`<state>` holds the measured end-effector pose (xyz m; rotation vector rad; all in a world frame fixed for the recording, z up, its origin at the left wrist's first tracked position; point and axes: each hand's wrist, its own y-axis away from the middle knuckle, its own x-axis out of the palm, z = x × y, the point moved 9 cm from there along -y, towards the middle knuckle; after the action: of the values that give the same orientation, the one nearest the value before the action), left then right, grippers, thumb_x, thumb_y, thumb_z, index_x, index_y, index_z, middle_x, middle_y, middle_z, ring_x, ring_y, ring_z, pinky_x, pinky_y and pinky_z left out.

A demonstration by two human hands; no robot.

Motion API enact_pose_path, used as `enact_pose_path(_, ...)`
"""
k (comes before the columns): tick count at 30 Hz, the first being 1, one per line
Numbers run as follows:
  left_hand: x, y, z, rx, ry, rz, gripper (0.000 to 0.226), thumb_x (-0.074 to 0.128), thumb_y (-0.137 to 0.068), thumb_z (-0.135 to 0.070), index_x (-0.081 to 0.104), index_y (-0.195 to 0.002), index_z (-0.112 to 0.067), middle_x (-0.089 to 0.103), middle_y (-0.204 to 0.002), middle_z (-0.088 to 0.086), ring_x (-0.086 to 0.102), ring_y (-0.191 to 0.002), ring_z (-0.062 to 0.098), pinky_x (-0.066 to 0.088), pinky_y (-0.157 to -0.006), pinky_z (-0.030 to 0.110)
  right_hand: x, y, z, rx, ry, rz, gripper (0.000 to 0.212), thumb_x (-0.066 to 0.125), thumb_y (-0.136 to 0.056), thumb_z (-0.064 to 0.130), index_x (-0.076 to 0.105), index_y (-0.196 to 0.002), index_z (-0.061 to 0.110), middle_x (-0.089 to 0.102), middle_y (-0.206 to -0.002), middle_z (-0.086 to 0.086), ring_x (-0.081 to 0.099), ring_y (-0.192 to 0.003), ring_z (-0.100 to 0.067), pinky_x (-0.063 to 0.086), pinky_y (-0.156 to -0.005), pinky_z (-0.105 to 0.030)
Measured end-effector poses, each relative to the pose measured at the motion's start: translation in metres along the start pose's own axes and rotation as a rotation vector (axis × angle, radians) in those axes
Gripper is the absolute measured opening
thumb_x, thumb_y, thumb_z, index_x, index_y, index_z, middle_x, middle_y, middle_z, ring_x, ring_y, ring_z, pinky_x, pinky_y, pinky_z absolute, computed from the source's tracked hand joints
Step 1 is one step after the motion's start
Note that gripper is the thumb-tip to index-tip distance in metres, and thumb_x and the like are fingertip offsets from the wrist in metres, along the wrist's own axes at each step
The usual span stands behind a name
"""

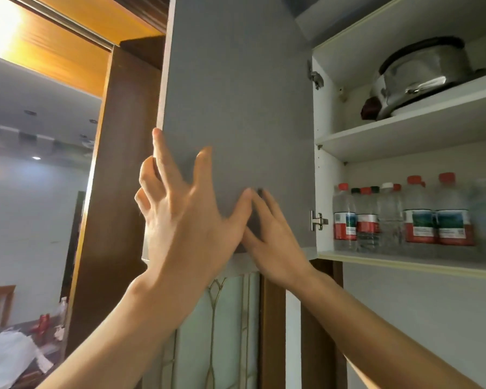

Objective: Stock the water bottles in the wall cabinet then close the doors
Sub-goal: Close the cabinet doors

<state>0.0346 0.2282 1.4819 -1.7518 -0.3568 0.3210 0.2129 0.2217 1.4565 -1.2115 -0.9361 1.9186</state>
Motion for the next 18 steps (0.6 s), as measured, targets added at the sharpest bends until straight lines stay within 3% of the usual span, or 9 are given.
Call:
enact_pose_path(4,-0.026,0.013,-0.044,0.094,0.224,0.001,0.069,0.053,-0.087,-0.059,0.041,-0.15,-0.032,0.007,-0.169,0.006,0.017,-0.148,0.031,0.032,-0.118,0.052,-0.042,0.014,0.028,-0.012,-0.022,-0.069,0.058,0.049,-0.104,0.047,0.032,-0.156,0.029,0.032,-0.161,-0.003,0.034,-0.148,-0.022,0.033,-0.12,-0.05)
enact_pose_path(7,-0.041,0.014,-0.066,0.209,0.472,-0.024,0.061,0.057,-0.095,-0.046,0.038,-0.152,-0.031,0.016,-0.168,-0.007,0.025,-0.147,0.014,0.031,-0.106,0.013,-0.077,0.03,0.054,-0.038,-0.036,-0.125,0.064,0.043,-0.101,0.056,0.028,-0.158,0.031,0.036,-0.162,0.006,0.035,-0.147,-0.011,0.035,-0.12,-0.047)
enact_pose_path(8,-0.041,0.011,-0.071,0.235,0.607,0.007,0.06,0.056,-0.1,-0.039,0.034,-0.154,-0.03,0.019,-0.167,-0.012,0.027,-0.147,0.008,0.031,-0.104,0.008,-0.09,0.035,0.062,-0.045,-0.065,-0.147,0.065,0.041,-0.1,0.058,0.028,-0.158,0.033,0.037,-0.161,0.01,0.037,-0.146,-0.006,0.036,-0.119,-0.045)
enact_pose_path(10,-0.029,0.005,-0.085,0.269,0.926,0.145,0.058,0.05,-0.106,-0.032,0.024,-0.158,-0.031,0.024,-0.162,-0.026,0.033,-0.144,-0.002,0.039,-0.11,0.016,-0.115,0.047,0.076,-0.057,-0.138,-0.177,0.057,0.04,-0.103,0.056,0.033,-0.156,0.036,0.043,-0.156,0.017,0.042,-0.141,-0.001,0.041,-0.116,-0.04)
enact_pose_path(12,-0.011,0.0,-0.098,0.249,1.145,0.27,0.061,0.042,-0.106,-0.035,0.014,-0.16,-0.036,0.022,-0.161,-0.031,0.036,-0.143,-0.004,0.04,-0.116,0.032,-0.139,0.058,0.086,-0.065,-0.179,-0.217,0.045,0.038,-0.104,0.055,0.043,-0.147,0.045,0.052,-0.143,0.028,0.049,-0.133,0.005,0.048,-0.105,-0.023)
enact_pose_path(15,0.027,0.001,-0.122,0.226,1.195,0.393,0.061,0.036,-0.106,-0.043,0.01,-0.16,-0.039,0.015,-0.164,-0.027,0.023,-0.149,-0.003,0.021,-0.126,0.043,-0.174,0.075,0.1,-0.074,-0.111,-0.303,0.049,0.037,-0.099,0.06,0.043,-0.145,0.049,0.051,-0.141,0.034,0.045,-0.126,0.021,0.039,-0.095,0.001)
enact_pose_path(17,0.052,0.006,-0.144,0.216,1.214,0.456,0.059,0.034,-0.106,-0.046,0.012,-0.16,-0.04,0.012,-0.166,-0.025,0.014,-0.152,-0.003,0.015,-0.127,0.044,-0.195,0.087,0.106,-0.081,-0.027,-0.342,0.054,0.047,-0.1,0.052,0.041,-0.151,0.035,0.055,-0.142,0.024,0.049,-0.121,0.02,0.042,-0.09,0.001)
enact_pose_path(18,0.064,0.009,-0.154,0.2,1.232,0.484,0.057,0.034,-0.107,-0.047,0.013,-0.16,-0.041,0.012,-0.166,-0.024,0.012,-0.152,-0.001,0.014,-0.127,0.046,-0.204,0.093,0.108,-0.08,0.015,-0.348,0.053,0.054,-0.101,0.045,0.042,-0.151,0.031,0.058,-0.138,0.021,0.054,-0.121,0.013,0.048,-0.093,-0.007)
